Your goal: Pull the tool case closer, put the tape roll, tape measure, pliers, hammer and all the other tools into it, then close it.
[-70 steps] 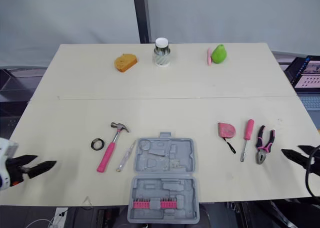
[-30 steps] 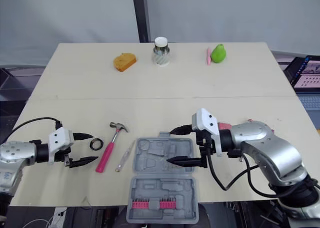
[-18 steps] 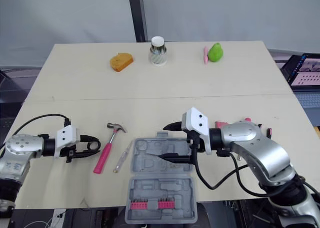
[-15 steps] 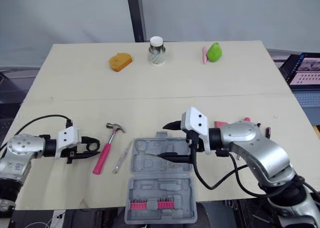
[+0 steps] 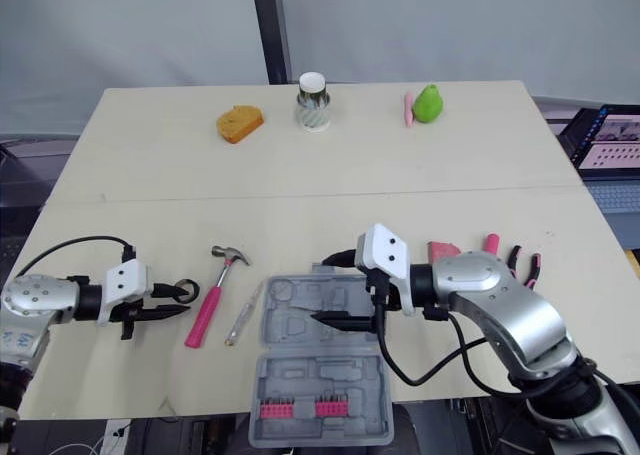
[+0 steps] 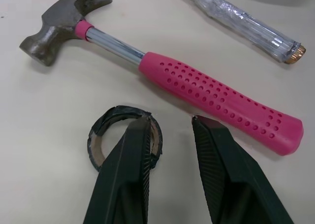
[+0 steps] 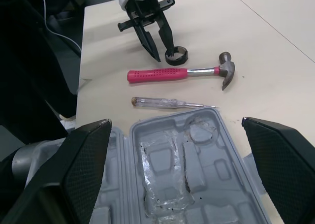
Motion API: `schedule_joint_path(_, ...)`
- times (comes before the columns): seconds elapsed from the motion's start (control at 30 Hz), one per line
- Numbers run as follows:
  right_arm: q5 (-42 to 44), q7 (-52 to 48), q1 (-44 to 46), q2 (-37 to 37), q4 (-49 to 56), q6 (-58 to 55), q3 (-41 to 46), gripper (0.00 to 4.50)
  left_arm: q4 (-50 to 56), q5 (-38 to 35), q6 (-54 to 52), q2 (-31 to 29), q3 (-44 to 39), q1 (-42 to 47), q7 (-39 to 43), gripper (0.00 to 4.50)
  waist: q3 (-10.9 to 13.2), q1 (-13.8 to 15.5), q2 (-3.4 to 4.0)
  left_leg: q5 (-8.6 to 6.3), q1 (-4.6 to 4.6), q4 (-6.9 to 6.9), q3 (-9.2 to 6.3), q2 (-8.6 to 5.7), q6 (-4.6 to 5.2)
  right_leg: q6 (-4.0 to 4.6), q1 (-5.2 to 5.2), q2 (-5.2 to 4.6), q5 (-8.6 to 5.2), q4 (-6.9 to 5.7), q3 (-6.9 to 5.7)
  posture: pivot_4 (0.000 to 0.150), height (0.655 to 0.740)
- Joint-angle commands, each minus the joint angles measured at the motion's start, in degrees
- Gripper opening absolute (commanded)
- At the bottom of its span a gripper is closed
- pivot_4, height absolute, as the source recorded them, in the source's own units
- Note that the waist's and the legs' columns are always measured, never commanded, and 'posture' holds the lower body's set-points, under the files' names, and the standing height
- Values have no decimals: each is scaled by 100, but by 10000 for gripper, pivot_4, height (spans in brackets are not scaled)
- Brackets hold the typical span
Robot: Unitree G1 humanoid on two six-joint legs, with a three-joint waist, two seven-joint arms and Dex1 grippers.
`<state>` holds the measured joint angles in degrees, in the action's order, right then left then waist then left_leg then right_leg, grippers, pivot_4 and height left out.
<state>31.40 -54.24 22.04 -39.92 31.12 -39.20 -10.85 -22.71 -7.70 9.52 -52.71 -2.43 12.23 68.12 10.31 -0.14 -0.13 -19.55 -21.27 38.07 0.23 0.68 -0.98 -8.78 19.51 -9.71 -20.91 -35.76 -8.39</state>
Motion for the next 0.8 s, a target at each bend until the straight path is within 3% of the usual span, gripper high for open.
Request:
schedule_joint_path(0.03,-20,18,0,49,83,122,18,45000,-52,-42,111,-128,-214,-12,-65,14672,0,-2,0,0,0,0,0,0,0,0,0,0,0,0,0,1500,7400)
schedule_joint_path(0.8,10,47,-21,111,90,84,4,45000,-261,131,166,38,-4,67,-162,14672,0,-5,-1,0,1,0,1,0,0,0,1,0,0,-3,0,1500,7400)
